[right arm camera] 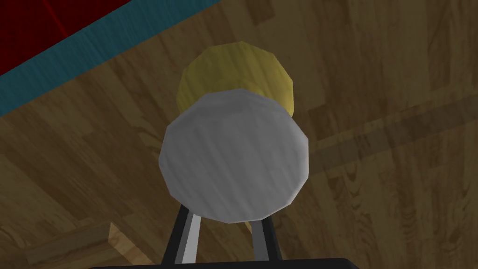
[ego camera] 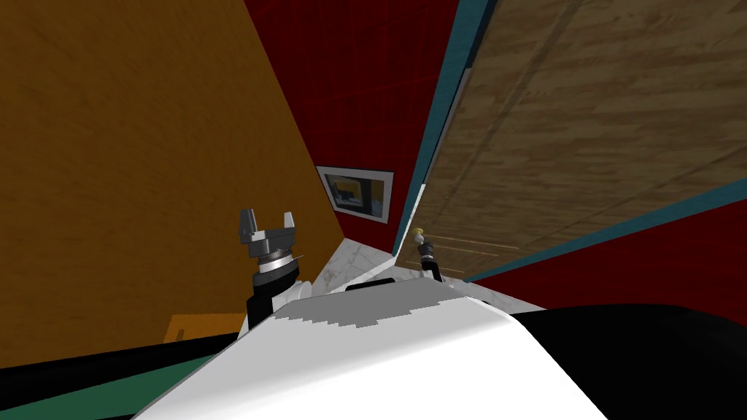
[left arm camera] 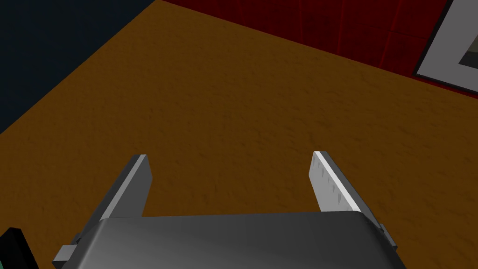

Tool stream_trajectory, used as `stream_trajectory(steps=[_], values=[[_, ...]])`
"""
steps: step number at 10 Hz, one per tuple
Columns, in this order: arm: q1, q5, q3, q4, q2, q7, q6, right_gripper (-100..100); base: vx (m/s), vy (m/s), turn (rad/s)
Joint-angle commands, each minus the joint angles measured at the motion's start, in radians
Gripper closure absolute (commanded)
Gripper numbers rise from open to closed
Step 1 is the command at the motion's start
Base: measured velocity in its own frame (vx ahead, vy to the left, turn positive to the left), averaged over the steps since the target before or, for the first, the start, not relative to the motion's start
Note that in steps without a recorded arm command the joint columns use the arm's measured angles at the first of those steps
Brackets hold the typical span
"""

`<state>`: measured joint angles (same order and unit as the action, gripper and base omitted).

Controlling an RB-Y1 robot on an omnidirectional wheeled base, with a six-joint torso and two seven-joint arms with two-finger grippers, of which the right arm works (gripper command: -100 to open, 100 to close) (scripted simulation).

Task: Pull the door open

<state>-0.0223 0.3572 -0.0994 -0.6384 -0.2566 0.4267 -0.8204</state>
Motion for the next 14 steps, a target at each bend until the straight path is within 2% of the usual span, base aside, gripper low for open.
stream_trajectory(steps=[1, 6, 7, 14], values=[[-0.008, 0.013, 0.005, -0.018, 0.012, 0.045, -0.005, -100, -0.074, 0.014, 0.078], [-0.014, 0.062, 0.011, -0.031, 0.037, 0.174, -0.006, -100, -0.081, 0.007, 0.063], [-0.014, 0.062, 0.011, -0.031, 0.037, 0.185, -0.006, -100, -0.056, -0.018, 0.028], [-0.023, 0.136, 0.019, -0.05, 0.073, 0.377, -0.008, -100, -0.063, -0.009, 0.055]])
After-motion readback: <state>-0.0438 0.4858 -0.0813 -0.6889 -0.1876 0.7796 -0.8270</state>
